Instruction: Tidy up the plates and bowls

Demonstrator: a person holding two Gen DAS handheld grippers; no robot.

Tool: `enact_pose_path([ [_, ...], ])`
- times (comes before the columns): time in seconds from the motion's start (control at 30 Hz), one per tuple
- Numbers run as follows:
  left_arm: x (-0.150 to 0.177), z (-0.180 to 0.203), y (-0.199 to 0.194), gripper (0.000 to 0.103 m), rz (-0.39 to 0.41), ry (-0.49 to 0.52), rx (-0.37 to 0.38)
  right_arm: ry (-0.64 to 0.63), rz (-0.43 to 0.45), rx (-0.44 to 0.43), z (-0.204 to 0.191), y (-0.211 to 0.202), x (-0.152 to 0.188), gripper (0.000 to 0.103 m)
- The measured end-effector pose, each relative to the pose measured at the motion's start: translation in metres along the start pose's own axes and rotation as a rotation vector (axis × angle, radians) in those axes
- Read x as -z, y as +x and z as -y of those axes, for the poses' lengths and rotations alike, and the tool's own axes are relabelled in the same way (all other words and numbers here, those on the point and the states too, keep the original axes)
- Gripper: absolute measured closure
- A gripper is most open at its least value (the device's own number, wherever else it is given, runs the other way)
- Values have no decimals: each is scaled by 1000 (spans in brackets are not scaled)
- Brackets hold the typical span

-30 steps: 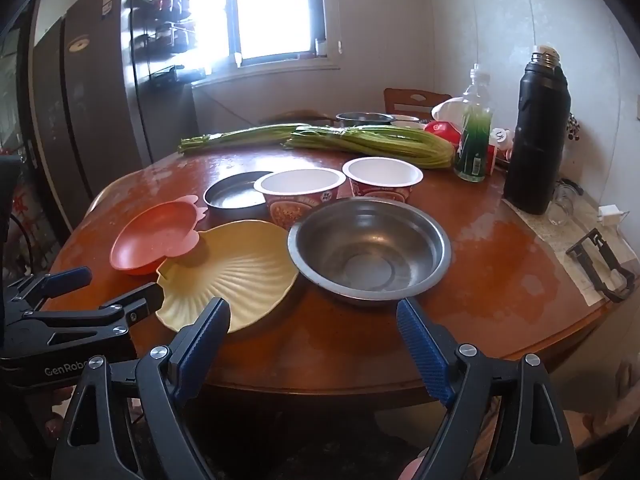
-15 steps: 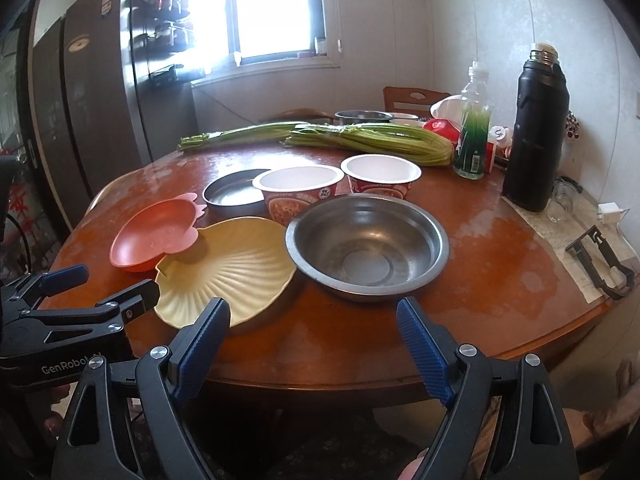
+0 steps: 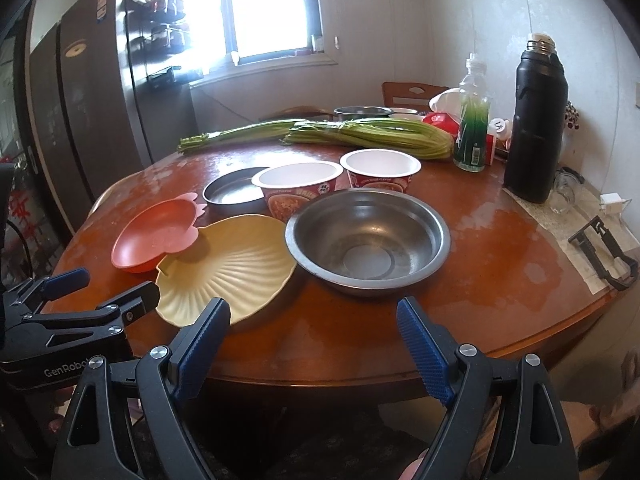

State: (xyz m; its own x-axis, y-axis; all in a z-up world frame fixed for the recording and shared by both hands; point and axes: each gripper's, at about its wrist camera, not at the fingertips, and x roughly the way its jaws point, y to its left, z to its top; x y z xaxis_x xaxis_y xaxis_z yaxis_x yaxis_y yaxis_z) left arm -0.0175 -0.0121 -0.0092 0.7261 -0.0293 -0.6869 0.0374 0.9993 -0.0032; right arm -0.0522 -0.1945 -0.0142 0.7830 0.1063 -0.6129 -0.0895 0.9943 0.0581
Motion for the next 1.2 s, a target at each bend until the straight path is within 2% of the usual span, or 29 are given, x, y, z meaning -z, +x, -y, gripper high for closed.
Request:
enact_pose_path([
  [0.8,-4,-7,5,2,-6,-9,12,-4,-10,-3,-3,4,-7,17],
  [0.97,-11,-26,5,2,0,-42,0,-17,-22,-15,-13,10,-21,17],
  [1.2,-26,-85,15,2,-18,-134,-57,-63,-45,-90,-49,36,-51,17],
])
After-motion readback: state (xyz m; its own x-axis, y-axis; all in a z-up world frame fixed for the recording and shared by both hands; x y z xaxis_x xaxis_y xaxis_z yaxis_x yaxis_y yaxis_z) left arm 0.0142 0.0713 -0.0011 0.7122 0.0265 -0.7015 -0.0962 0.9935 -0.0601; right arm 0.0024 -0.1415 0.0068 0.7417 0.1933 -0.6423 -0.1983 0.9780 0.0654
